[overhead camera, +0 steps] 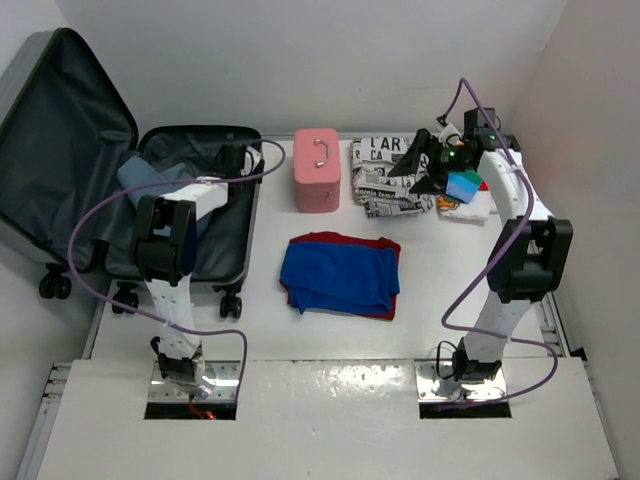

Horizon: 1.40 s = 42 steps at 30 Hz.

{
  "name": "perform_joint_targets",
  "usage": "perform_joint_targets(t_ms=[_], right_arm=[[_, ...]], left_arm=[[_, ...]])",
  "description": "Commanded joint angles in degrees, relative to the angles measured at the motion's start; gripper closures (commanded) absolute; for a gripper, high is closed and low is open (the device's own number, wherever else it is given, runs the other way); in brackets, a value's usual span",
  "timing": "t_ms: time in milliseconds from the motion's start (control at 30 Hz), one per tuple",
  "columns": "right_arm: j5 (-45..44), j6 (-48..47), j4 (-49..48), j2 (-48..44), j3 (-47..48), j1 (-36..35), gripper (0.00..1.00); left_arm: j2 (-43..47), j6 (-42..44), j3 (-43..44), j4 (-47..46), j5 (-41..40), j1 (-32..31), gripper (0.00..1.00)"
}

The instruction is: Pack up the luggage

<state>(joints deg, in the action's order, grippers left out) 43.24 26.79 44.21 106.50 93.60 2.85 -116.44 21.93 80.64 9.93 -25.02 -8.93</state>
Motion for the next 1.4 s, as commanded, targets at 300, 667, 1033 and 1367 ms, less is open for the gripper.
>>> perform_joint_targets(t_ms=[300,667,1033,1367], right_arm=[[1.9,-0.9,-0.9,-0.5,1.1,0.3,0.08],[3.3,-3.5,0.4,-0.9,2.0,-0.9,0.07],[3.2,-7.0,1.5,-1.0,3.3,-5.0,0.11],[0.8,-7.4,1.7,-2.4,2.6,-6.5,0.11]], left_arm=[[15.8,16.9,-15.0,1.9,32.7,-4.8,0.93],[31.1,-0.9,-9.0,3.1,29.6,1.0,0.08],[36.2,-23.2,-9.5,12.4,25.9,10.5,0.25],[21.9,-42.3,-4.3,22.5,14.4,11.1,0.35]])
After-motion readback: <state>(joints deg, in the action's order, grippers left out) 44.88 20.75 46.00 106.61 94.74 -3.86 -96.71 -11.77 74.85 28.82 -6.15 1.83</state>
